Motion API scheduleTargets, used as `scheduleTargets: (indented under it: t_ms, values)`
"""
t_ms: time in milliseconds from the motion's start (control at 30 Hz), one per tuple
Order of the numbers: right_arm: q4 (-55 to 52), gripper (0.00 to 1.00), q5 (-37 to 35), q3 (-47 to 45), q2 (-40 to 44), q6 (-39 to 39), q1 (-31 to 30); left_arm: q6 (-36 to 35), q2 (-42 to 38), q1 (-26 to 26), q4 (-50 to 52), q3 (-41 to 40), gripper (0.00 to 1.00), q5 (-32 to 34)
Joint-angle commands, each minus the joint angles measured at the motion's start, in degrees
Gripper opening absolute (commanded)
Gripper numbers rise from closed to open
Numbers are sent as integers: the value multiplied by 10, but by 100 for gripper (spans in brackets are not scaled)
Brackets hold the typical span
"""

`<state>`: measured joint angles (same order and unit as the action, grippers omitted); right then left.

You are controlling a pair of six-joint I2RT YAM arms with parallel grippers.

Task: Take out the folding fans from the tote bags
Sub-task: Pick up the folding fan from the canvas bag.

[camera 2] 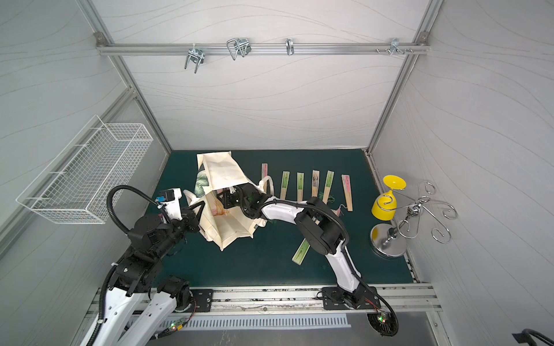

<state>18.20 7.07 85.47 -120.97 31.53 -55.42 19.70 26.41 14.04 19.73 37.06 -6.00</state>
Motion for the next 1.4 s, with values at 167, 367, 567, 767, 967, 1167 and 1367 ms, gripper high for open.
scheduleTargets:
  t_ms: [167, 367, 567, 767, 967, 1167, 1367]
  values:
    - [8, 10, -21, -26, 70, -59, 5, -26, 22, -3, 17, 56, 0, 91]
    - [-22, 10, -51, -35, 104, -109, -22, -38, 34, -3, 10, 60, 0, 129]
    - [-42, 7, -60, -52, 137, -164, -49, -48, 49, -3, 5, 74, 0, 148]
    - [-58, 2, -80, -86, 177, -214, -78, -51, 56, -3, -12, 78, 0, 158]
    - [-61, 2, -87, -135, 240, -205, -81, -71, 66, -3, -19, 79, 0, 152]
    - [-53, 2, -89, -173, 317, -204, -77, -93, 70, -3, -23, 86, 0, 151]
    - [-41, 2, -66, -201, 390, -195, -56, -107, 76, -3, -29, 91, 0, 148]
